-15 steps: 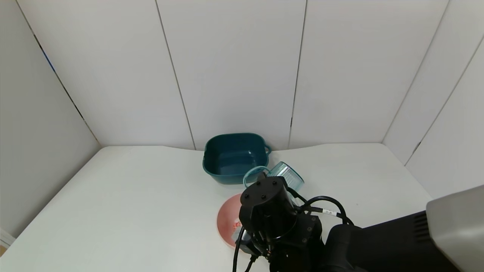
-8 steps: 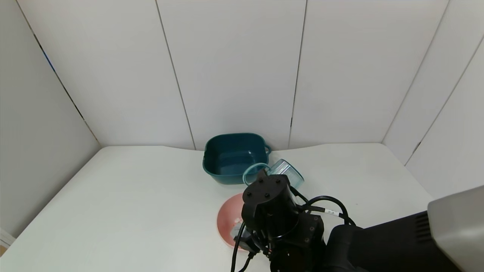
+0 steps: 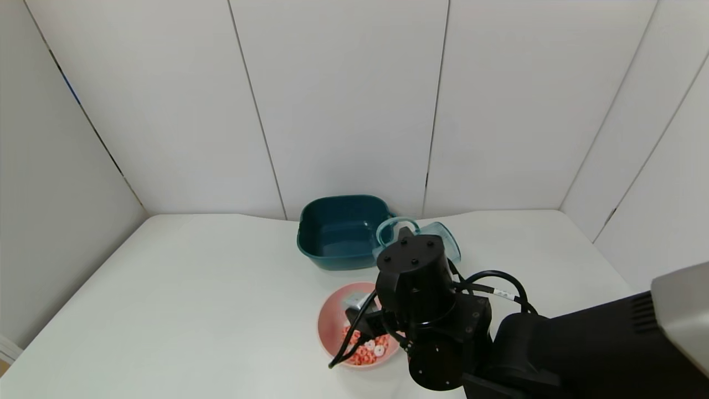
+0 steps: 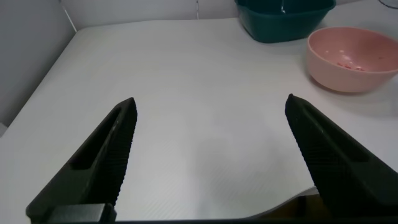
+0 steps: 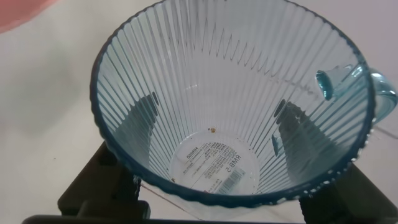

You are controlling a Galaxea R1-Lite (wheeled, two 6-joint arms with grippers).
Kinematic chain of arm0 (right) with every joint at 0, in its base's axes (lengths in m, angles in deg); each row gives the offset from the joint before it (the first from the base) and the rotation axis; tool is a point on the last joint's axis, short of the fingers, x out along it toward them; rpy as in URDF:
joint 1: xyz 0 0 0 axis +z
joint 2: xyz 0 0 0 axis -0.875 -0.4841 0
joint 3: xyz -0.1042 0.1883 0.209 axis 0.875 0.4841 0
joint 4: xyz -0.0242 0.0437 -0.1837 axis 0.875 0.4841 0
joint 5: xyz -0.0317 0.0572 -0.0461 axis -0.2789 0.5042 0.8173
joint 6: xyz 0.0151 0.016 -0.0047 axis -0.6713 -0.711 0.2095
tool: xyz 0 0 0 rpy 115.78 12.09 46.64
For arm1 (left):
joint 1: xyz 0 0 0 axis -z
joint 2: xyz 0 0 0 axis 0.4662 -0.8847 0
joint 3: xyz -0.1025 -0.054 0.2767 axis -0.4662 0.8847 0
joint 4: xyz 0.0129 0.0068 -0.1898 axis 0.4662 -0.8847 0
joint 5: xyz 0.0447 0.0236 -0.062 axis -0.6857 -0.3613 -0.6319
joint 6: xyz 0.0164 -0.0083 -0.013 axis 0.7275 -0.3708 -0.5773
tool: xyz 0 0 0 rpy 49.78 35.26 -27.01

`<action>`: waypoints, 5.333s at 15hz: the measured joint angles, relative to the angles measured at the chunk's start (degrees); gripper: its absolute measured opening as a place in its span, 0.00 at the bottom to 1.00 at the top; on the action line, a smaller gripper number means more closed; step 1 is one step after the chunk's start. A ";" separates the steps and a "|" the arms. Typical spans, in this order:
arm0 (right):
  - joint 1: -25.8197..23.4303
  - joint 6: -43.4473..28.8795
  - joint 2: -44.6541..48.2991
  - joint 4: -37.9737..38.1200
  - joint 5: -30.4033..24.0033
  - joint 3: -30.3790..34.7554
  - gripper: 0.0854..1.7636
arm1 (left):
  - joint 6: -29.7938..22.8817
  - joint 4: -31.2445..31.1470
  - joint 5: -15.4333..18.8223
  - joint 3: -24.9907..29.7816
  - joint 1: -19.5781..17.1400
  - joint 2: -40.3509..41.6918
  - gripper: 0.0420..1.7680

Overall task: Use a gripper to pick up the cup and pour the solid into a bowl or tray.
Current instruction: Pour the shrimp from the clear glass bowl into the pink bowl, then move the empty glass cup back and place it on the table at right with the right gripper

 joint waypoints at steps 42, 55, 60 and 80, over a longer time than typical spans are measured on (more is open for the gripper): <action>-21.78 -96.21 -5.10 -15.07 -23.24 1.57 0.76 | -0.02 0.00 -0.02 0.00 0.00 0.00 0.97; -22.55 -101.93 -13.29 -15.81 -23.13 0.72 0.76 | -0.02 0.00 0.00 0.00 0.00 0.00 0.97; -22.53 -102.61 -14.19 -15.81 -23.21 0.46 0.76 | -0.02 0.00 0.00 0.00 0.00 0.00 0.97; -22.31 -103.13 -13.37 -11.57 -24.94 0.05 0.94 | 0.00 0.02 0.00 0.00 0.00 0.00 0.97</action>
